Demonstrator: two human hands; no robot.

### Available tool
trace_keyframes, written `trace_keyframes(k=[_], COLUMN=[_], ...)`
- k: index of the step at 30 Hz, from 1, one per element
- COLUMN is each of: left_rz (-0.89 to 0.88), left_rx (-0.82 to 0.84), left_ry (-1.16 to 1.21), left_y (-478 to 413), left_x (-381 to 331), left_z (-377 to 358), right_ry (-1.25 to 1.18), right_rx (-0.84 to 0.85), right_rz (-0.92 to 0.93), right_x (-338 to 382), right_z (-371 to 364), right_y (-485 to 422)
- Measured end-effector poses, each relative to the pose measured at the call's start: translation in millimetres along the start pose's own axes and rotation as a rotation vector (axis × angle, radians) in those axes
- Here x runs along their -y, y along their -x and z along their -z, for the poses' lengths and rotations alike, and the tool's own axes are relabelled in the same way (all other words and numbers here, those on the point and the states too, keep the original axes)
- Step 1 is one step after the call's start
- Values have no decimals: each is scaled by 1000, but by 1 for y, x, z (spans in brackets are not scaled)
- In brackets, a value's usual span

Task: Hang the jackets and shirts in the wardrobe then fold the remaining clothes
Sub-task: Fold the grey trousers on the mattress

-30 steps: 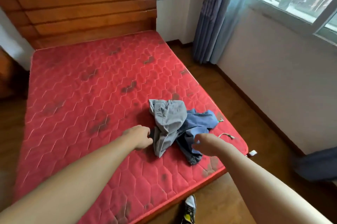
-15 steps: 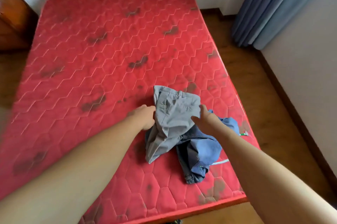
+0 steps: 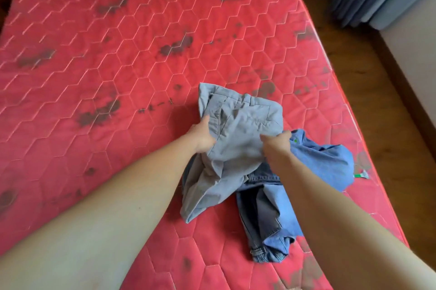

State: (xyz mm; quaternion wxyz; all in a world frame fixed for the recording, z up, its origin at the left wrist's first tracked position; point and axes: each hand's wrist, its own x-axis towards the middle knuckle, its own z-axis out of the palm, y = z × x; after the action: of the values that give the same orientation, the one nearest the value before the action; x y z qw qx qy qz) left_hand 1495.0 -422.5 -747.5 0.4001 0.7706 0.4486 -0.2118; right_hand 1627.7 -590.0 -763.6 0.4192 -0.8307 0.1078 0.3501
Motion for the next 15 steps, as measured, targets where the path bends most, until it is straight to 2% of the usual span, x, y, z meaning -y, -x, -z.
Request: trace_keyframes(k=[3, 5, 8, 12, 15], left_rz=[57, 83, 64, 66, 30], left_rx=[-72, -91, 1, 12, -51], left_ry=[273, 342, 442, 546, 681], left_y=[-8, -4, 14, 54, 87], left_x=[-10, -16, -29, -39, -52], left_z=[1, 1, 4, 26, 60], right_ry=[-201, -251, -276, -309, -623], right_rx=[67, 145, 246, 189, 258], right_rz=[-117, -144, -86, -16, -59], right_x=[5, 10, 16, 44, 86], right_z=[-3, -3, -2, 15, 35], right_y=[-8, -1, 17, 58, 100])
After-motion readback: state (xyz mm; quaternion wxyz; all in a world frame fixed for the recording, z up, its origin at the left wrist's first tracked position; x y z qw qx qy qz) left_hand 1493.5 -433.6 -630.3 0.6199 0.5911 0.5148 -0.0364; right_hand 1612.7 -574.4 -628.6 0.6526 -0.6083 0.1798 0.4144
